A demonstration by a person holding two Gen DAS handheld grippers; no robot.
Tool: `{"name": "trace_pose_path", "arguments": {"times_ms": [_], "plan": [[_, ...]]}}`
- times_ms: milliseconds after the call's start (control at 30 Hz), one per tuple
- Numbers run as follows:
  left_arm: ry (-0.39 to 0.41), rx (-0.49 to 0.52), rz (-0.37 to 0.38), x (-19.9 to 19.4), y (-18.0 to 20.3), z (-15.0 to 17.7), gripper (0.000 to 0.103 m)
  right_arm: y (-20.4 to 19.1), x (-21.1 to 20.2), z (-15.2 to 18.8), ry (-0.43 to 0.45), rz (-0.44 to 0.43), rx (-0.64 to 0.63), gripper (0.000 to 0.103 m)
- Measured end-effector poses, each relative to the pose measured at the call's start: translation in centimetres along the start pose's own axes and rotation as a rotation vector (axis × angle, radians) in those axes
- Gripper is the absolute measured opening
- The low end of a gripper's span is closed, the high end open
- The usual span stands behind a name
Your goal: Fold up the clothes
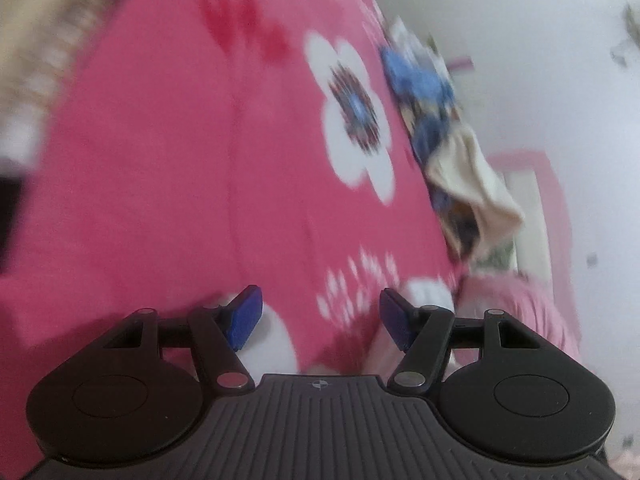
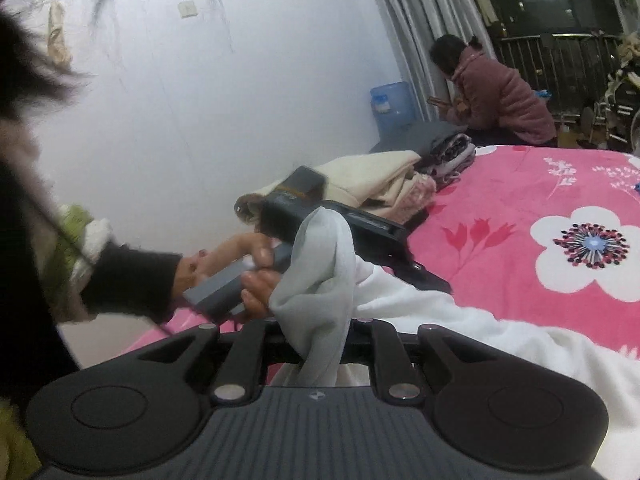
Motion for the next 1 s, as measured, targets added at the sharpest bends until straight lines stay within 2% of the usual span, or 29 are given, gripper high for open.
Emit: {"name": "trace_pose_path", "arguments": {"times_ms": [67, 100, 133, 200, 233, 300, 367, 433, 467, 567, 633, 700, 733, 800, 900, 933, 1000], "plan": [[0.065, -0.003, -0.051, -2.9, -0.8, -0.8, 0.065, 0.5, 2.2, 0.0, -0.027, -0.006, 0.043, 0.025], [0.099, 0.004, -0.073, -4.3, -1.0, -1.1, 0.065, 0.7, 3.6, 0.5, -0.062, -0.007, 0.067, 0.042], [0.133, 0.011, -0.094, -5.8, -1.3, -1.3, 0.065, 0.8, 4.9, 1.0, -0.099, -0.009, 0.078, 0.055], [0.189, 0.024, -0.128, -8.3, -1.6, -1.7, 0.066, 0.2, 7.0, 2.0, -0.166, -0.029, 0.066, 0.055], [0.201, 0.029, -0.131, -8.7, -1.6, -1.6, 0.066, -0.3, 7.1, 2.0, -0.169, -0.063, 0.056, 0.055], [0.194, 0.046, -0.129, -8.5, -1.4, -1.4, 0.066, -0.8, 6.5, 1.7, -0.148, -0.111, 0.050, 0.056], [0.163, 0.078, -0.121, -7.2, -0.9, -1.0, 0.066, -0.1, 5.5, 1.3, -0.129, -0.104, 0.063, 0.056], [0.110, 0.137, -0.104, -5.4, 0.2, -0.5, 0.066, 2.1, 3.8, 0.8, -0.115, -0.048, 0.112, 0.054], [0.079, 0.177, -0.100, -4.5, 0.8, -0.1, 0.066, 3.8, 2.6, 0.4, -0.094, 0.009, 0.132, 0.052], [0.005, 0.291, -0.116, -2.2, 2.2, 1.2, 0.066, 10.1, -1.2, -0.7, -0.041, 0.267, 0.157, 0.035], [-0.039, 0.343, -0.184, -1.5, 1.8, 2.5, 0.065, 12.9, -1.7, -1.6, -0.067, 0.379, 0.163, 0.020], [-0.082, 0.393, -0.259, -0.8, 1.2, 3.8, 0.063, 15.4, -1.7, -2.6, -0.102, 0.469, 0.164, 0.016], [-0.091, 0.415, -0.289, -0.7, 0.9, 4.3, 0.062, 16.1, -1.1, -3.1, -0.123, 0.489, 0.143, 0.015], [-0.093, 0.452, -0.325, -0.9, 0.9, 5.1, 0.061, 16.8, 1.1, -4.1, -0.160, 0.462, 0.108, 0.015], [-0.105, 0.532, -0.381, -1.0, 1.2, 5.7, 0.061, 19.5, 2.9, -3.2, -0.280, 0.467, 0.136, 0.015], [-0.111, 0.564, -0.398, -0.9, 1.3, 5.9, 0.061, 20.7, 2.8, -2.2, -0.324, 0.507, 0.113, 0.013], [-0.122, 0.630, -0.428, -0.5, 1.6, 6.3, 0.061, 23.4, 0.2, -1.1, -0.342, 0.547, 0.097, 0.005]]}}
Point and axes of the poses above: each gripper's, at about its wrist camera, not at the fingertips, and x roughly the way its jaws point, y to its right, z to its underside, the point moved 9 cm from there along x, roughly the way its jaws point, and after that the axes turned 14 degrees about x, right-handed, at the moved point
